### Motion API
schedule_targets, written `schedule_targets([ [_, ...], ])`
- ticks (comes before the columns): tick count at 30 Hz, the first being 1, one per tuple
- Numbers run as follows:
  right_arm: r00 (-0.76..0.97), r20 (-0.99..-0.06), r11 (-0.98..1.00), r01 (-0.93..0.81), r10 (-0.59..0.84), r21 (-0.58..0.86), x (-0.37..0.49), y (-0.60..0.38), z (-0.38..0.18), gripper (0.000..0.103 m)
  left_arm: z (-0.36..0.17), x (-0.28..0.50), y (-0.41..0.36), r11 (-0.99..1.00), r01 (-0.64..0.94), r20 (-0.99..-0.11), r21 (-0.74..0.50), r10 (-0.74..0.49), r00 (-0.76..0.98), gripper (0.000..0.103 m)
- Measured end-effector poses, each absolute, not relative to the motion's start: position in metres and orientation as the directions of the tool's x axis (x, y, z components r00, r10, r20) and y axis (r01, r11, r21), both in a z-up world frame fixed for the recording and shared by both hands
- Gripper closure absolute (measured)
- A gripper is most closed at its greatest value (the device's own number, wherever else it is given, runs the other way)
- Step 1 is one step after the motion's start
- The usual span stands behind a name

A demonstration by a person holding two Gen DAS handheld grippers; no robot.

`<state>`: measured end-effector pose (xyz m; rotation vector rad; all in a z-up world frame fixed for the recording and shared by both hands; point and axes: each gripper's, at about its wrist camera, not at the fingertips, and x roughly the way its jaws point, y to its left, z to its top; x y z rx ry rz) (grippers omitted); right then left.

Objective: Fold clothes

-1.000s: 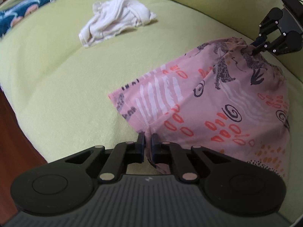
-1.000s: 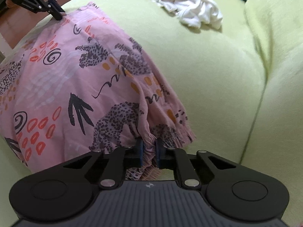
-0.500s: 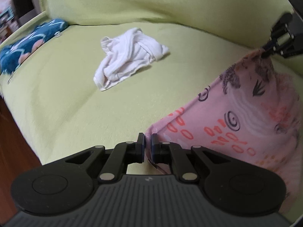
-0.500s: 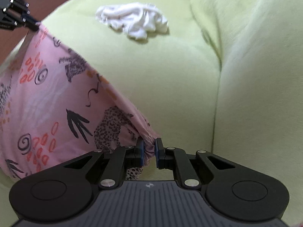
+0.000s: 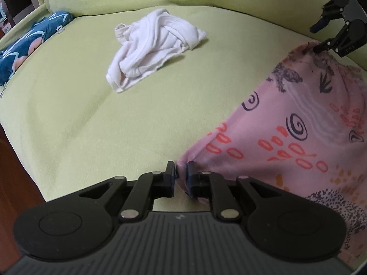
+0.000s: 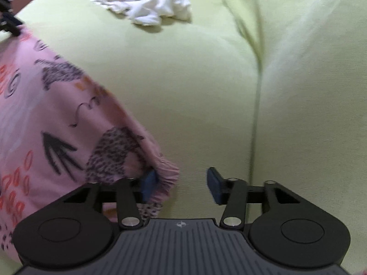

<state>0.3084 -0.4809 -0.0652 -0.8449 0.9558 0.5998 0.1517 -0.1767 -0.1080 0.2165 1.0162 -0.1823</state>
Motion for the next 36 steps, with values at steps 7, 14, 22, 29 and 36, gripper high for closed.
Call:
schedule_targets([
  [7,0.493,-0.863,0.778,-0.582,0.106,-0.237,0.287,-0.485,-0.050,0.022,-0.109,0.174,-0.154,0.967,0.224,-0.898,0.119,0.009,0.440,0.090],
  [14,0.587,-0.808,0.945,-0.290,0.054,-0.148,0.248,-0.484,-0.027,0.036,-0.078,0.155,-0.169,0.922,0.339,-0.891,0.186,0.013,0.453,0.090],
  [22,0.572,-0.785,0.896,0.183,0.237,0.404,0.045,-0.519,-0.021,0.050,-0.024,0.045,-0.257,0.578,0.789,-0.872,0.210,-0.255,0.418,0.087],
  [29,0.541,-0.773,0.640,0.473,0.330,0.605,-0.039,-0.457,-0.085,0.081,-0.048,0.022,-0.273,0.174,0.976,-0.916,0.127,-0.356,0.183,0.087],
  [36,0.708,-0.681,0.406,0.576,0.187,0.710,-0.061,-0.409,-0.127,0.061,-0.070,0.017,-0.243,-0.162,0.981,-0.903,0.107,-0.428,0.028,0.087],
])
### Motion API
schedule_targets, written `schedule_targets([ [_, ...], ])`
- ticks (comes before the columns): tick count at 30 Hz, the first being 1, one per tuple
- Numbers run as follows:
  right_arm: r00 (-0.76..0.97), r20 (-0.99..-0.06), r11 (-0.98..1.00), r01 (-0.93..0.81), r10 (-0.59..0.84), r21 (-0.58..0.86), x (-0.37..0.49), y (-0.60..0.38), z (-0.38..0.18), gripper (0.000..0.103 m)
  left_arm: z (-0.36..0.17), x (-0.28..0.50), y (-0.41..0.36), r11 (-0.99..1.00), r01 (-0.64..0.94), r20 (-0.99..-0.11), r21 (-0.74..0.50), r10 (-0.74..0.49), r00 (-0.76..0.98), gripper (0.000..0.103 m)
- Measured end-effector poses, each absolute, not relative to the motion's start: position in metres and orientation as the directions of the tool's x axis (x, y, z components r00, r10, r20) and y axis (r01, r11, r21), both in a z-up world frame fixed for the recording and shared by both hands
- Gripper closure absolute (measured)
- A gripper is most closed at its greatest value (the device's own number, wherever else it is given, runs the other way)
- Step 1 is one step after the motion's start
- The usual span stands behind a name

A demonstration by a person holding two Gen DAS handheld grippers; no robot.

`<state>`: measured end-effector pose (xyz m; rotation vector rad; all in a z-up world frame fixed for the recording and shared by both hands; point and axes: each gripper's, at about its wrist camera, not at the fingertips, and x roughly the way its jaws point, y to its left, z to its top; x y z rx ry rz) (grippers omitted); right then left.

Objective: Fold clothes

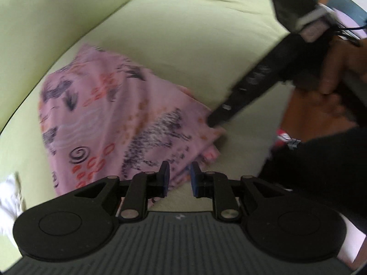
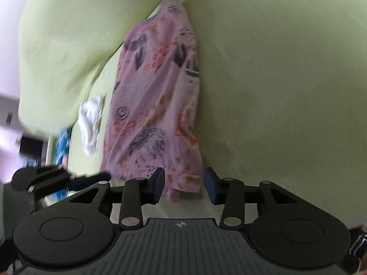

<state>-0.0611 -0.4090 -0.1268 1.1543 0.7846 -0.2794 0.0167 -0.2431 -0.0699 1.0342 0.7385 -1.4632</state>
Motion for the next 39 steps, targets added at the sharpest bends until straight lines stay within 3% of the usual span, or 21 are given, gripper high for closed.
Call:
schedule_targets([
  [3,0.762,-0.639,0.287,0.591,0.107,0.754,-0.075,-0.403,-0.145,0.064,-0.076,0.009,-0.233,-0.257,0.957,-0.897,0.132,-0.443,0.005,0.087],
  [5,0.800,-0.594,0.187,0.573,0.081,0.798,-0.083,-0.401,-0.157,0.073,-0.081,0.004,-0.231,-0.295,0.944,-0.890,0.150,-0.455,-0.001,0.087],
  [7,0.804,-0.586,0.139,0.573,0.095,0.808,-0.086,-0.400,-0.161,0.093,-0.086,-0.002,-0.232,-0.332,0.924,-0.882,0.191,-0.471,0.013,0.087],
  [15,0.851,-0.515,0.104,0.506,0.101,0.856,-0.065,-0.409,-0.130,0.097,-0.090,-0.017,-0.251,-0.397,0.857,-0.826,0.329,-0.561,0.058,0.075],
  [19,0.864,-0.493,0.102,0.483,0.105,0.869,-0.060,-0.411,-0.120,0.097,-0.095,-0.008,-0.264,-0.367,0.882,-0.824,0.295,-0.565,0.041,0.071],
  [21,0.871,-0.480,0.101,0.471,0.107,0.876,-0.058,-0.411,-0.116,0.097,-0.099,-0.004,-0.271,-0.361,0.890,-0.822,0.279,-0.570,0.027,0.081],
  [22,0.872,-0.478,0.105,0.468,0.109,0.877,-0.057,-0.411,-0.114,0.096,-0.099,0.001,-0.274,-0.349,0.900,-0.824,0.261,-0.566,0.020,0.103],
  [25,0.859,-0.511,0.105,0.504,0.048,0.857,-0.066,-0.408,-0.107,0.091,-0.095,0.022,-0.276,-0.324,0.921,-0.828,0.216,-0.561,-0.004,0.103],
  [28,0.771,-0.636,0.204,0.630,-0.041,0.750,-0.073,-0.397,-0.097,0.091,-0.080,0.053,-0.266,-0.327,0.928,-0.833,0.178,-0.552,-0.035,0.103],
  [32,0.626,-0.780,0.560,0.656,-0.030,0.506,-0.030,-0.346,-0.091,0.084,-0.068,0.083,-0.264,-0.331,0.931,-0.840,0.157,-0.540,-0.050,0.103],
  [37,0.494,-0.850,0.820,0.553,-0.182,0.146,0.026,-0.286,-0.096,0.068,-0.067,0.092,-0.270,-0.322,0.934,-0.836,0.155,-0.546,-0.050,0.103],
  [39,0.437,-0.864,0.852,0.523,-0.249,0.019,0.036,-0.272,-0.104,0.070,-0.069,0.091,-0.271,-0.322,0.935,-0.837,0.149,-0.545,-0.054,0.103],
])
